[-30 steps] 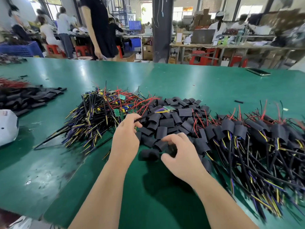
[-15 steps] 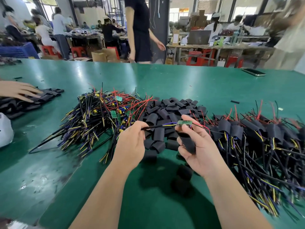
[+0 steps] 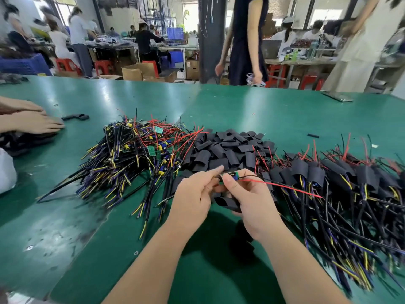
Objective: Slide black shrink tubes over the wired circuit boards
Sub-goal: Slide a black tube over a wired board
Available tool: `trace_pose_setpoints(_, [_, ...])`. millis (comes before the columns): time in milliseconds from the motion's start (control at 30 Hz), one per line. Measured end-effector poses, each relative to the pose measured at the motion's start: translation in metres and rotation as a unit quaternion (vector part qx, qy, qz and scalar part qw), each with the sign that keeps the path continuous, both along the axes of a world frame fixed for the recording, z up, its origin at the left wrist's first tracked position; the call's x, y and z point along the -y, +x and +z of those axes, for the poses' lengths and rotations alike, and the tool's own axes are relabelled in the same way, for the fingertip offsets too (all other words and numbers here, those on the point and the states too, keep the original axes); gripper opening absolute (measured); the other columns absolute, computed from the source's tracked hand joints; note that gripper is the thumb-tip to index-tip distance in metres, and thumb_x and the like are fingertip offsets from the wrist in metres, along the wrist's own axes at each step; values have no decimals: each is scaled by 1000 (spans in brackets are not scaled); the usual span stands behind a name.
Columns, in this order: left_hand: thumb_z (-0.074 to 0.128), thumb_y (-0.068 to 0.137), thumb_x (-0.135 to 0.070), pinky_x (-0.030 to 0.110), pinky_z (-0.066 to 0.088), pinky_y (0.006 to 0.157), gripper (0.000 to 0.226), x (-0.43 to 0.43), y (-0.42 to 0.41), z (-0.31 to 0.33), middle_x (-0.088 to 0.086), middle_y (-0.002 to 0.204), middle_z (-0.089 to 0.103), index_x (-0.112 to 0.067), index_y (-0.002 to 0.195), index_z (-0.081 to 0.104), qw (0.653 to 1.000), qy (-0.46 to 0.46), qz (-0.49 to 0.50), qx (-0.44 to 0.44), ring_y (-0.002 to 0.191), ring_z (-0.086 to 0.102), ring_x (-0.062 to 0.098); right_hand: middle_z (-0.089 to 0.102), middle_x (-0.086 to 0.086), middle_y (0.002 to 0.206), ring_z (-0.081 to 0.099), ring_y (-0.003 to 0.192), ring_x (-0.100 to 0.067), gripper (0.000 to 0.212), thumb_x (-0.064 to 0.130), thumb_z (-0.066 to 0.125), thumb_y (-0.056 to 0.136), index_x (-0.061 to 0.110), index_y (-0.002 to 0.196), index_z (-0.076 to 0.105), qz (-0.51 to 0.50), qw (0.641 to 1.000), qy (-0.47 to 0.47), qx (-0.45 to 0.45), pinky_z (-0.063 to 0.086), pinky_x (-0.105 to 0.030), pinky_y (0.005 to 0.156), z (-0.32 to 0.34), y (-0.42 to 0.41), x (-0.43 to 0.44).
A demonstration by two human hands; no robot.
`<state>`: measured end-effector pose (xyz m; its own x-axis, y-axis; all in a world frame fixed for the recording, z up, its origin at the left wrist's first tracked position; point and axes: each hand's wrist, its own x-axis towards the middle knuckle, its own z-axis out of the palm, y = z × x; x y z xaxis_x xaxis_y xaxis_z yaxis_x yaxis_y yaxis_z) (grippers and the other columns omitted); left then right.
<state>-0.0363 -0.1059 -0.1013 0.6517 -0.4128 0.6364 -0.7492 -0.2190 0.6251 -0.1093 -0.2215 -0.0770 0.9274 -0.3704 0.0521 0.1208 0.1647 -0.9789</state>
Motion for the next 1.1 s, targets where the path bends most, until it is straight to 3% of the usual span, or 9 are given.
trace_pose_setpoints(133, [42,99,-24,25,41,66,32,0,-1,5,-11,71,48,-18,125,58,997,-59,-17,-37,67,49,5,73,-2,75,61,57,-9,16,36,68,77,24,79,58,37,993,89,-62,34,-20,44,3,1,0])
trace_pose_setpoints(233, [43,97,-39,28,41,61,41,1,-1,3,-1,67,54,-14,102,75,997,-35,-22,-59,63,51,11,66,-2,69,54,50,-8,28,39,69,66,19,82,59,37,987,128,-86,32,-18,36,3,2,1])
trace_pose_setpoints(333, [52,94,-25,23,45,66,26,-2,4,0,1,76,66,-16,106,73,998,17,-28,-53,69,57,10,59,-7,71,49,49,-11,36,41,69,68,15,90,57,47,983,137,-112,29,-18,35,2,3,2])
trace_pose_setpoints(400, [53,90,-9,23,48,72,30,-6,6,0,1,85,72,-18,113,71,997,30,-37,-55,75,63,11,62,-7,69,49,48,-12,33,39,69,70,14,86,56,64,978,161,-119,29,-18,35,2,3,3])
trace_pose_setpoints(500, [46,88,-8,23,49,79,39,-8,6,1,0,94,73,-15,120,67,997,49,-34,-41,82,65,9,64,-8,67,49,47,-13,31,36,71,71,14,85,57,76,968,208,-117,28,-18,33,3,3,4])
trace_pose_setpoints(667, [50,90,-13,13,38,69,36,-5,2,5,-8,74,62,-15,122,66,997,66,-45,-3,69,48,-4,64,-8,68,49,49,-12,33,37,73,70,12,87,58,63,971,195,-123,28,-18,34,3,2,10])
trace_pose_setpoints(867, [55,87,-17,49,46,68,23,-8,3,4,-4,68,66,-17,95,76,995,90,39,17,67,58,22,72,-14,74,49,44,-11,37,44,62,87,8,95,65,47,967,136,-209,27,-18,33,-4,7,9])
trace_pose_setpoints(1000, [52,87,-23,51,47,68,21,-10,6,7,-12,56,52,-18,77,70,989,69,133,1,57,52,21,71,-19,76,50,44,-16,40,49,52,94,10,102,58,56,952,161,-253,30,-17,33,-7,8,11])
trace_pose_setpoints(1100, [52,90,-19,52,47,72,20,-15,9,8,-9,59,60,-19,81,69,983,18,178,-40,58,58,21,70,-21,75,55,46,-21,39,46,47,97,8,103,58,64,949,186,-246,34,-18,36,-6,9,10])
